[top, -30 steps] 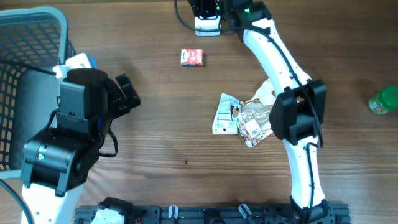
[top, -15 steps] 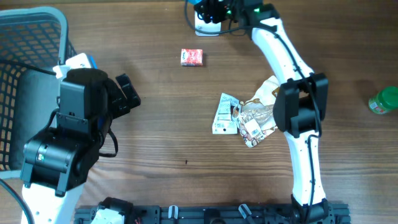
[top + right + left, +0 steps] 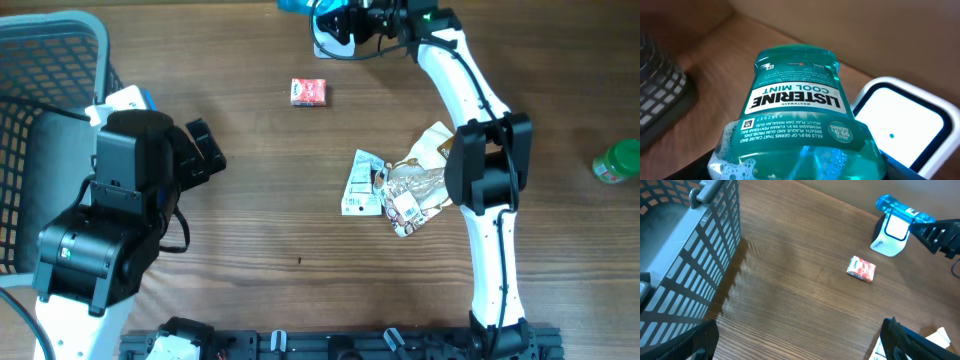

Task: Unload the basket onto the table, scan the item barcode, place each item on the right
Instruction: 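Hold the bottle's label facing the scanner with the right gripper, then carry the teal bottle to the right table edge and release it, then swing the right gripper back over the table toward the Kleenex packet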

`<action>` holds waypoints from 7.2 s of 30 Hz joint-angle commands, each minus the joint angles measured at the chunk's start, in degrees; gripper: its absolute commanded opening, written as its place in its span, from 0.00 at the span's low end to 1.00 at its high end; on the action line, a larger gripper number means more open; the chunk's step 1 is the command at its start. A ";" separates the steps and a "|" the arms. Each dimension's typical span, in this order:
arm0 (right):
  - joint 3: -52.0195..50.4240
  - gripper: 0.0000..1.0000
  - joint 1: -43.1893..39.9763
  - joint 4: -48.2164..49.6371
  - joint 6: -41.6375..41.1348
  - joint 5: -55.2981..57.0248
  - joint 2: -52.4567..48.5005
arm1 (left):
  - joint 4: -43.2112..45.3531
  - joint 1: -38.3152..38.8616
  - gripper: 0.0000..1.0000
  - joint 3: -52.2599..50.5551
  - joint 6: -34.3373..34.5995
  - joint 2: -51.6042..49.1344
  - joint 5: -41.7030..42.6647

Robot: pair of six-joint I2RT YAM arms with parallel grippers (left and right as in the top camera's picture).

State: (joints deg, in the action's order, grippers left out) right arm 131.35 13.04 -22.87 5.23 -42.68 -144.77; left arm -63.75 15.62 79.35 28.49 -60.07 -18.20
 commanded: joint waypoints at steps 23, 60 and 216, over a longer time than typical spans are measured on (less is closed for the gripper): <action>0.52 0.62 -3.15 -0.48 23.41 -10.38 -3.76 | 0.00 -0.37 1.00 0.48 -1.09 -0.07 -0.92; 0.70 0.66 -4.07 -7.72 15.06 -13.88 5.99 | 0.00 -0.37 1.00 0.48 -1.09 -0.07 -0.94; 0.59 1.00 20.33 -21.18 -38.23 53.24 -3.54 | 0.00 -0.37 1.00 0.48 -1.09 -0.07 -0.94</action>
State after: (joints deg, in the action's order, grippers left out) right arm 131.70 31.94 -44.84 -34.09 8.71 -145.97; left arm -63.90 15.62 79.35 28.49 -60.07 -18.20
